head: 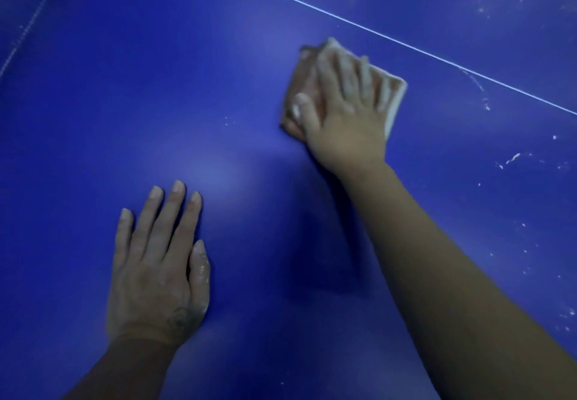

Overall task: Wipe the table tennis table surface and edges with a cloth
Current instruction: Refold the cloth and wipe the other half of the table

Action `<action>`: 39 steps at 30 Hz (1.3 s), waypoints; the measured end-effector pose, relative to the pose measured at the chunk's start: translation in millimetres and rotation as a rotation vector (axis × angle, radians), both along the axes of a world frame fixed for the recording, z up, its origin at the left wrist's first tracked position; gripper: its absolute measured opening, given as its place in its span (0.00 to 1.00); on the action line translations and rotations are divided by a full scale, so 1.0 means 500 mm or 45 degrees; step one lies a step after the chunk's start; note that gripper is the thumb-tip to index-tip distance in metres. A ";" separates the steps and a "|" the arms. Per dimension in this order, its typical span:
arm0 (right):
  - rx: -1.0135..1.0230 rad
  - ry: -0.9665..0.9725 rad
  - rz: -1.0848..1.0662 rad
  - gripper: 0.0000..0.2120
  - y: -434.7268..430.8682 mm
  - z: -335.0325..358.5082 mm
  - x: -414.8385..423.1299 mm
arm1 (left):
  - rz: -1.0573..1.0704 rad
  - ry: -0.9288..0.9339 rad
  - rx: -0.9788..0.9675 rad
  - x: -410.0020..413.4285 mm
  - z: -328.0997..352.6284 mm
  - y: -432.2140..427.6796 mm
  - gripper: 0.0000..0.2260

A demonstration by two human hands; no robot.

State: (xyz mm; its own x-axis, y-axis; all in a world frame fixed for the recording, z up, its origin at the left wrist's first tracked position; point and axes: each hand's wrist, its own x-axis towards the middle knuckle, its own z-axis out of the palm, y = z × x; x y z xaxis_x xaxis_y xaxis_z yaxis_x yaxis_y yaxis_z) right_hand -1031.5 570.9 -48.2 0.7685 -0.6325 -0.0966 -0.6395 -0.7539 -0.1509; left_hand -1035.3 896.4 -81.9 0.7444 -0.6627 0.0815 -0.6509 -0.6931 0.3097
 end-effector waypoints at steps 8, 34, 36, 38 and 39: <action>-0.077 -0.171 -0.042 0.33 -0.177 -0.038 -0.193 | 0.009 -0.021 -0.012 -0.004 -0.006 0.000 0.27; -0.055 -0.127 -0.251 0.34 -0.076 -0.040 -0.294 | 0.042 -0.098 -0.052 -0.005 0.005 -0.009 0.26; -0.022 -0.107 -0.431 0.35 -0.079 -0.039 -0.332 | 0.041 -0.101 -0.061 -0.005 0.005 -0.009 0.26; -0.040 -0.102 -0.506 0.35 -0.029 -0.039 -0.381 | 0.046 -0.099 -0.070 -0.007 0.008 -0.010 0.26; -0.055 -0.107 -0.510 0.35 0.009 -0.040 -0.405 | 0.053 -0.094 -0.074 -0.008 0.010 -0.012 0.26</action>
State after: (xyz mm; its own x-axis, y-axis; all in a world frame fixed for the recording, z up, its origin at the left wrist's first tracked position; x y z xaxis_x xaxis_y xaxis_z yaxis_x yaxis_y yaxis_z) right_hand -1234.2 575.3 -68.1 0.4649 -0.8853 -0.0111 -0.8704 -0.4547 -0.1887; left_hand -1039.1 890.6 -76.9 0.7616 -0.6241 0.1747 -0.6447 -0.7022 0.3021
